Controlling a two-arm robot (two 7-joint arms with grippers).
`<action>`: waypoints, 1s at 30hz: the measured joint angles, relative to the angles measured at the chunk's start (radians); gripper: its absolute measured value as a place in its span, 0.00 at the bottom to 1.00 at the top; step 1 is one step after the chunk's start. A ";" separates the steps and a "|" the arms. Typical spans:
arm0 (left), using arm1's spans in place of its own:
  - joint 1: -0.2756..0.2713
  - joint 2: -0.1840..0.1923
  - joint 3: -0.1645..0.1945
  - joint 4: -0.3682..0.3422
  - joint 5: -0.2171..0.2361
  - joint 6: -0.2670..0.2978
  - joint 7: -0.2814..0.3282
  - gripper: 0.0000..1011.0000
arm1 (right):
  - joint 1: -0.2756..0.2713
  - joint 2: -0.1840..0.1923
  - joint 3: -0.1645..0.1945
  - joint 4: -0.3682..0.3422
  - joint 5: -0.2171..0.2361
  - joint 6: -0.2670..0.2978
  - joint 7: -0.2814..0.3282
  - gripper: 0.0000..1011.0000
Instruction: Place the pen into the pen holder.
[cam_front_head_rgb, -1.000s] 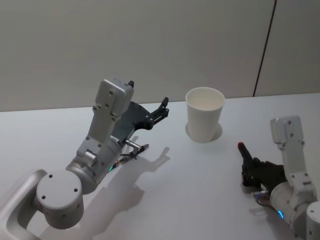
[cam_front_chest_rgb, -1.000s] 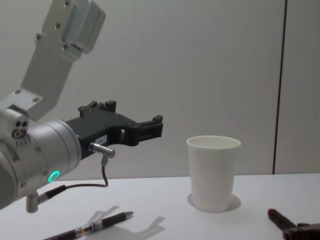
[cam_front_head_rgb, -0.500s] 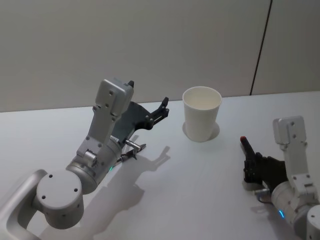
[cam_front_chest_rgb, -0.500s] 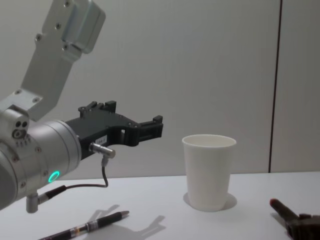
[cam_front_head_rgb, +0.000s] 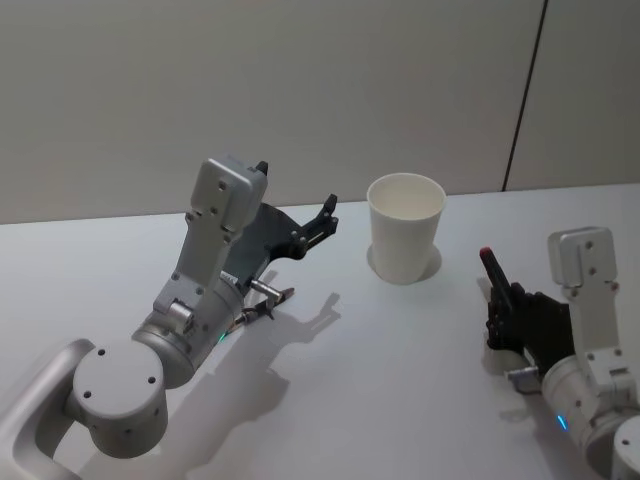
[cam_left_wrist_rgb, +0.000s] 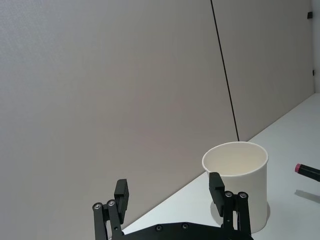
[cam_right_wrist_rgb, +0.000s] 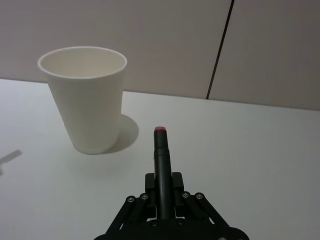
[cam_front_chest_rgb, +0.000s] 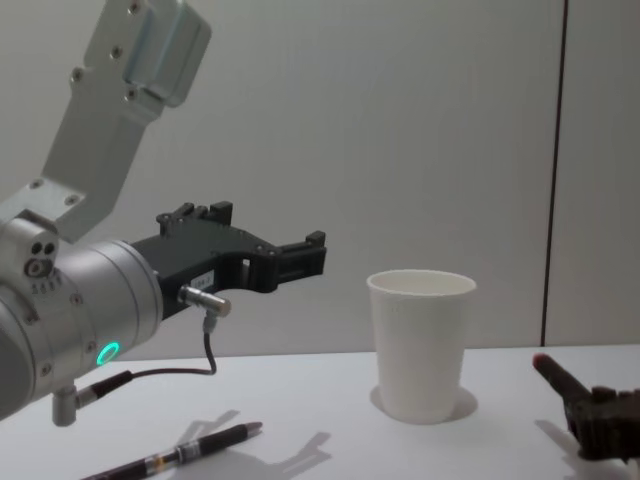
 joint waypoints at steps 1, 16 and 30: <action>0.000 0.000 0.000 0.000 0.000 0.000 0.000 0.99 | -0.001 0.000 0.000 0.001 -0.003 -0.014 0.001 0.18; 0.000 0.000 0.000 0.000 0.000 0.000 0.000 0.99 | 0.005 0.001 0.008 0.008 -0.012 -0.196 0.006 0.18; 0.000 0.000 0.000 0.000 0.000 0.000 0.000 0.99 | 0.080 0.001 0.037 0.039 0.017 -0.378 0.042 0.18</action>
